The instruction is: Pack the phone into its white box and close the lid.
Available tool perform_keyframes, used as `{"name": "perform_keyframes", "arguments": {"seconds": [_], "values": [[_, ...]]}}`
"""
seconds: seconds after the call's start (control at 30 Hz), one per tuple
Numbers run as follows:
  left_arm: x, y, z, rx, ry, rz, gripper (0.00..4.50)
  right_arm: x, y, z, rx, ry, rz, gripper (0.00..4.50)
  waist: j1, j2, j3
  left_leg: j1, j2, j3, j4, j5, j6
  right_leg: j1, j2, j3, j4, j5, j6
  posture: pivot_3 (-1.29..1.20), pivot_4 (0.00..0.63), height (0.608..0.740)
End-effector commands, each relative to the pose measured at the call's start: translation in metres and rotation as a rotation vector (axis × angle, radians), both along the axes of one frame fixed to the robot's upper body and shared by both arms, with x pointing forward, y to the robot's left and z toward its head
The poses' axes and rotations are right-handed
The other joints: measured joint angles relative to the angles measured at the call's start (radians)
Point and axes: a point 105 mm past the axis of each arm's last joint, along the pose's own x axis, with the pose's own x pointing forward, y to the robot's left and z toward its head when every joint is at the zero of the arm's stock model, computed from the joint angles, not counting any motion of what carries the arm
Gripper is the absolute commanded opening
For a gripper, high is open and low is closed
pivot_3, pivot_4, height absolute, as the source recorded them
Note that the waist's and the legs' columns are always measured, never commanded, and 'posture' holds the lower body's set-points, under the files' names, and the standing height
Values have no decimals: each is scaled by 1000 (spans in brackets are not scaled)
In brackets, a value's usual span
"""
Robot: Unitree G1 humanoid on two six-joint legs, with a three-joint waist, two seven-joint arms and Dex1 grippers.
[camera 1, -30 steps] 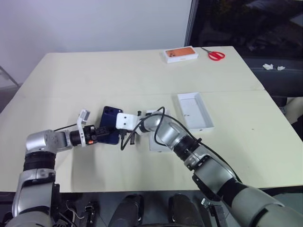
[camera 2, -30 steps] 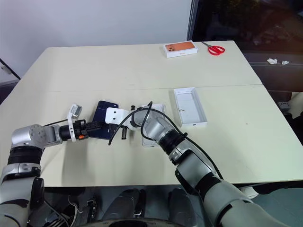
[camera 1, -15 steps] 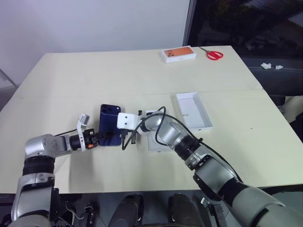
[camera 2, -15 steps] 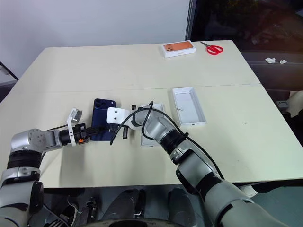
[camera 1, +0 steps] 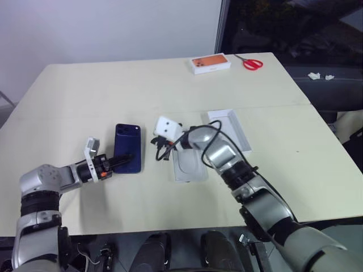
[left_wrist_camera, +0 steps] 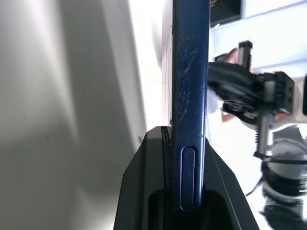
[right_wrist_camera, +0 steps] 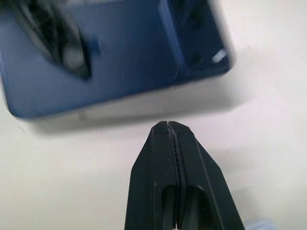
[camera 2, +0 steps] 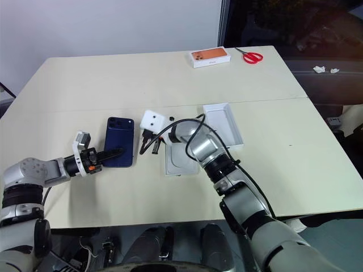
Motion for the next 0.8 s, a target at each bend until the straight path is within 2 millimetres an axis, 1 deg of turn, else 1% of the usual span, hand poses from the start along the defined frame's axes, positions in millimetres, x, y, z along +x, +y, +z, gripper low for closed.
{"name": "perform_keyframes", "arguments": {"seconds": [0.03, 0.1, 0.17, 0.23, 0.33, 0.4, 0.43, 0.5, 0.57, 0.6, 0.67, 0.8], "values": [[-5, -1, 9, -120, 3, 6, 26, -7, -14, 23, 69, -8, 25, 0, 1, -1, 1, -1, 0, 0, 0, 0, 0, -1, 0, 0, 0, 0, 0, 0, 150, 740], [-5, -2, 14, -139, -17, 13, 26, -12, -30, 19, 41, 12, 37, 0, 3, -2, 1, -1, 0, 0, 1, 0, 0, -1, 0, 0, 0, 0, 0, 0, 150, 740], [-7, -6, 18, -173, -22, 2, 26, -16, -44, 16, 21, 29, 37, 0, 5, -3, 2, -2, 0, 0, 1, 0, 0, -1, 0, -1, -1, 0, 0, 0, 150, 740], [-10, -17, 23, -203, -32, -27, 26, -21, -55, 17, 20, 47, 40, 0, 5, -4, 3, -4, 0, 0, 2, 0, 0, -1, -1, -1, -1, 0, 0, 0, 150, 740], [-20, -48, 32, -251, -48, -116, 26, -25, -76, 15, 6, 52, 34, 0, 7, -6, 4, -12, 0, -1, 6, 0, 0, -4, -1, -1, 1, 0, 0, 0, 150, 740], [-25, -66, 35, -244, -78, -147, 26, -31, -94, 13, 3, 80, 39, 0, 9, -9, 6, -12, 0, -1, 6, 0, 0, -5, -1, -1, 1, 0, 0, 0, 150, 740], [-26, -71, 37, -237, -92, -147, 26, -35, -100, 13, 5, 93, 42, 0, 14, -11, 7, -12, 0, -1, 6, 0, 0, -5, -1, -1, 1, 0, 0, 0, 150, 740], [-24, -74, 41, -252, -112, -129, 26, -43, -110, 8, -18, 89, 55, 0, 19, -14, 9, -12, 0, -1, 6, 0, 0, -4, -1, -2, 0, 0, 0, 0, 150, 740], [-22, -72, 42, -240, -116, -113, 26, -49, -114, 7, 4, 140, 45, 0, 18, -14, 9, -12, 2, 0, 6, 0, -1, -4, 0, -2, 0, 0, 1, 0, 150, 740], [-20, -68, 43, -227, -112, -100, 8, -57, -112, 8, 20, 174, 77, 250, 18, -14, 9, -12, 3, 0, 6, 1, -1, -5, 1, -2, 0, 0, 1, 0, 150, 740], [-18, -62, 45, -206, -115, -83, 0, -70, -110, 7, 1, 186, 132, 910, 21, -14, 9, -12, 5, 0, 5, 1, -2, -5, 2, -3, 0, 0, 1, 0, 150, 740], [-14, -51, 54, -192, -134, -65, 0, -84, -112, -7, -97, 190, 179, 2835, 32, -15, 10, -12, 5, 0, 6, 1, -3, -5, 3, -3, 0, 0, 1, 0, 150, 740]]}}
